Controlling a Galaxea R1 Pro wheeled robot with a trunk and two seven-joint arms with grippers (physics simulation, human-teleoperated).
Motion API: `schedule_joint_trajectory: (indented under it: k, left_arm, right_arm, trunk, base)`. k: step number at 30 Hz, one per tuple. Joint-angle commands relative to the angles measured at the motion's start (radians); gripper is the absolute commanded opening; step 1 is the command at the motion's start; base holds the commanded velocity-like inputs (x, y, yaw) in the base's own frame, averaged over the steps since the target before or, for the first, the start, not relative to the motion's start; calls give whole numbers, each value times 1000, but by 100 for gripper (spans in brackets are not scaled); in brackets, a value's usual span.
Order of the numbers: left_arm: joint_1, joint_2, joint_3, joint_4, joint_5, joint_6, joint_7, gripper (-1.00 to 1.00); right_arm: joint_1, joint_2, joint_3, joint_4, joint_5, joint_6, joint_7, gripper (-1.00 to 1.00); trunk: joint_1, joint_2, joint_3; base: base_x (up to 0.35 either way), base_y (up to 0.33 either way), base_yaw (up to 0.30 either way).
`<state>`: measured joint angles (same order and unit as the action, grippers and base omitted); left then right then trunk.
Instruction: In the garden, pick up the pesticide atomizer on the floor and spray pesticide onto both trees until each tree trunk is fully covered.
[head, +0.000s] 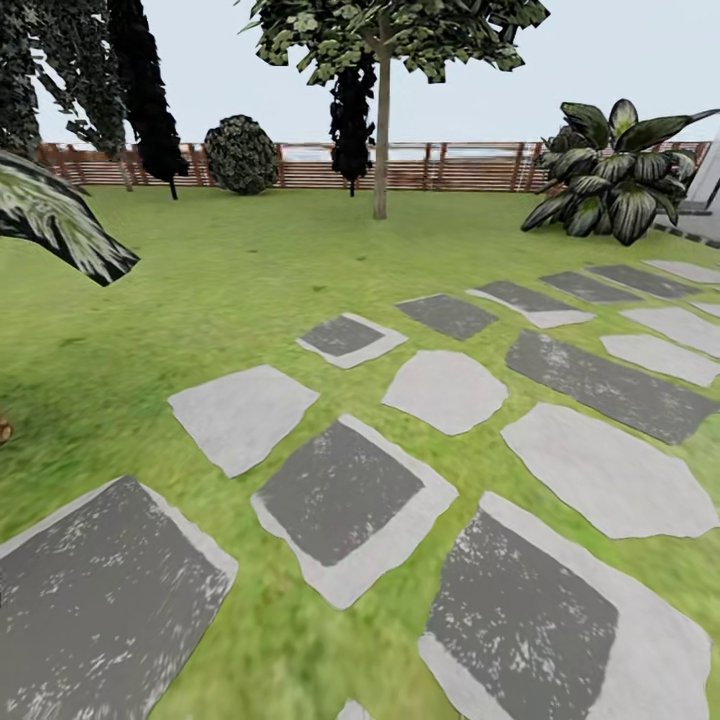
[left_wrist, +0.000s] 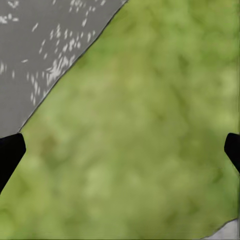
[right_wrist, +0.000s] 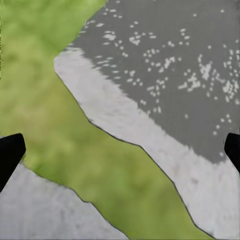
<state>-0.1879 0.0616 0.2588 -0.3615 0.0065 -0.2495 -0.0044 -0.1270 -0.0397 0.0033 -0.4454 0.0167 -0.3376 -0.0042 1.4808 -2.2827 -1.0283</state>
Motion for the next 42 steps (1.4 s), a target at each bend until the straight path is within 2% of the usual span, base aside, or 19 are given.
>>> schedule_joint_trajectory:
  k: [1,23,42]
  left_arm:
    - [-1,0,2,1,1,-3,0,100]
    - [-1,1,3,1,1,-4,0,100]
    - [-1,3,4,1,1,-4,0,100]
  right_arm:
    - [0,0,1,1,2,-3,0,100]
    - [0,0,1,1,2,-2,0,100]
    - [0,0,1,1,2,-3,0,100]
  trunk:
    - [0,0,-1]
    - [0,0,-1]
    - [0,0,-1]
  base:
    - [340,-84,218]
    - [339,-132,256]
    - [338,-140,14]
